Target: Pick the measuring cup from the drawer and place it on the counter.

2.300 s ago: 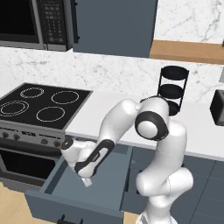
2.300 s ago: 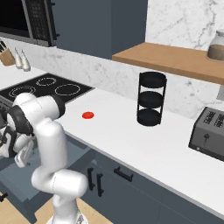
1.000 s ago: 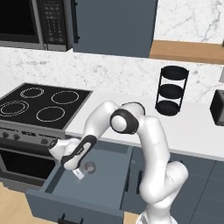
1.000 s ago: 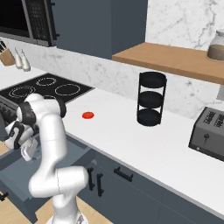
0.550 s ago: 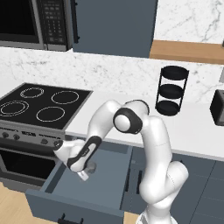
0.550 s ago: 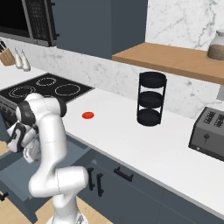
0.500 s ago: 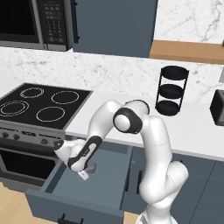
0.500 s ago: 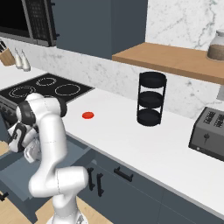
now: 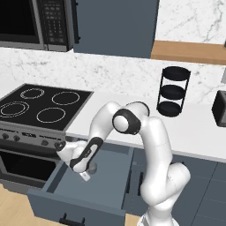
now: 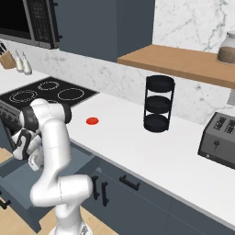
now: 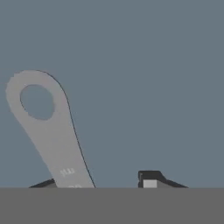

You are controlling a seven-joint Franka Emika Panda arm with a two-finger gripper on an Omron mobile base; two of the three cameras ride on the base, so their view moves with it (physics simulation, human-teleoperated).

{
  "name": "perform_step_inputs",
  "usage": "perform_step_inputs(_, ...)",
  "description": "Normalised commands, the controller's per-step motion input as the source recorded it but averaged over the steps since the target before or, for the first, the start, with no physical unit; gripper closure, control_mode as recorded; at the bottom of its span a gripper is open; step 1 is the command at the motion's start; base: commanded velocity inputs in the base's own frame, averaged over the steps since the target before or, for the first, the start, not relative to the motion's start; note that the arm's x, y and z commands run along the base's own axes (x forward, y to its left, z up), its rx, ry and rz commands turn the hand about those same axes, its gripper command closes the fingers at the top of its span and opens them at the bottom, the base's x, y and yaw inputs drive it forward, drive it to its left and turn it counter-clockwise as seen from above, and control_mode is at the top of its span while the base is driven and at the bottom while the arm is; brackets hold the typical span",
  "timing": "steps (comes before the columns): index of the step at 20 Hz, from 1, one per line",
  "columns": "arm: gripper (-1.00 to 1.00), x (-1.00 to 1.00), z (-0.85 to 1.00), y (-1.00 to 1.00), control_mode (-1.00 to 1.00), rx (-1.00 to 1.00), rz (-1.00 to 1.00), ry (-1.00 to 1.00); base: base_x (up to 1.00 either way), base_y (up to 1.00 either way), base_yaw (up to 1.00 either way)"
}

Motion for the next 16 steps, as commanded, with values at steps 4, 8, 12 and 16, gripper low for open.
perform_step_inputs(4,1.00,-0.26,0.73,-0.23,-1.00,0.06,0.00,-0.22,0.00,0.00,0.00)
perform_step_inputs(8,1.00,-0.40,1.00,-0.74,-1.00,0.15,-0.01,-0.38,0.00,0.00,0.00)
perform_step_inputs(12,1.00,-0.08,1.00,-0.85,-1.00,0.18,-0.02,-0.38,0.00,0.00,0.00)
perform_step_inputs(16,1.00,0.49,1.00,-0.64,-1.00,0.22,-0.07,-0.23,0.00,0.00,0.00)
